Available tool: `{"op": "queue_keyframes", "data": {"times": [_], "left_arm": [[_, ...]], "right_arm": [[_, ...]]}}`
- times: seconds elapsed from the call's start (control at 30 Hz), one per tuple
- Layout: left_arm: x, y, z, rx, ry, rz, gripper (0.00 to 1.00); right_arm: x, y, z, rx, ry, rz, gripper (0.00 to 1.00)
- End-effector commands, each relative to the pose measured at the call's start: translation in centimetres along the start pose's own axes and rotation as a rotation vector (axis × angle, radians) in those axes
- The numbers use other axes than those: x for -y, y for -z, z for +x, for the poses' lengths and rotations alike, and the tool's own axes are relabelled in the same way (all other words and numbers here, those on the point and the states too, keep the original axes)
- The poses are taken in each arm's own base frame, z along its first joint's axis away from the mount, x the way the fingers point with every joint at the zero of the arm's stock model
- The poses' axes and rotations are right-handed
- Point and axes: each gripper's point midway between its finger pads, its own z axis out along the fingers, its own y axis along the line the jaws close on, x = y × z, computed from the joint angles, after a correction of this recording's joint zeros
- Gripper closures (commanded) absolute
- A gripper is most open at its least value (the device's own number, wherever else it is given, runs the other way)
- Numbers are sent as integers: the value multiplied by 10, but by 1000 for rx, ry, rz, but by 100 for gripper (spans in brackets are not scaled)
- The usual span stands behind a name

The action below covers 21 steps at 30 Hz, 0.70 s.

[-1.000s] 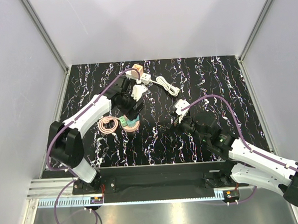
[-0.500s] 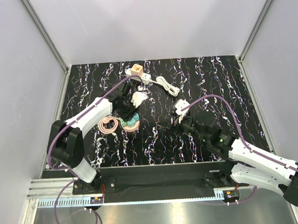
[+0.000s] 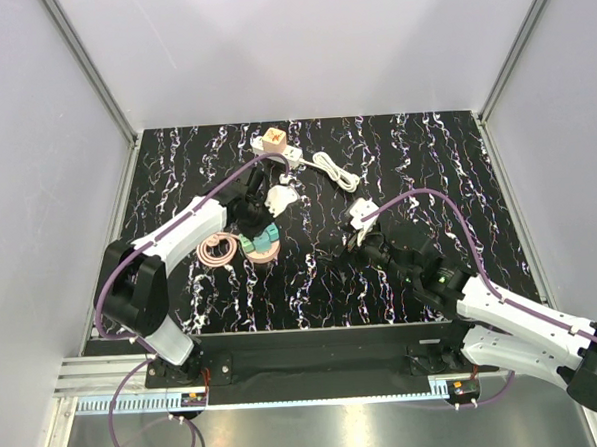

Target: Insert the plug

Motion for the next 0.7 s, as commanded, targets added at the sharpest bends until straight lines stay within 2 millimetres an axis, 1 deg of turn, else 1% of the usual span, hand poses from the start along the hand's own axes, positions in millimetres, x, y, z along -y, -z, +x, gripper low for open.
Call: {"op": "queue_keyframes", "data": {"times": [0.0,0.07,0.17,0.27,0.3,0.43,0.47,0.5,0.53,0.57,0.67], "left_arm": [[15,-12,18,-47,13,43,87],[20,-15,24,-67,18,49,88],[23,-16,25,-72,21,52,88],[21,-10,16,-42,22,45,85],[20,-7,9,-22,25,43,85],[14,6,-6,20,30,14,84],[13,8,-8,23,32,7,82],[8,13,-13,33,36,-12,79],[9,15,-14,35,38,-9,76],[9,17,-16,37,36,-9,76],[8,24,-22,54,31,-4,82]], "right_arm": [[3,-1,-13,52,18,20,0],[3,-1,-11,47,18,20,0],[3,-1,-11,50,17,20,0],[3,-2,-9,46,17,19,0],[3,-2,-9,44,15,20,0],[3,0,-11,52,15,22,0],[3,1,-11,55,15,22,0],[3,1,-10,53,15,22,0],[3,1,-11,57,15,22,0],[3,1,-11,57,15,22,0],[3,1,-11,57,14,20,0]]}}
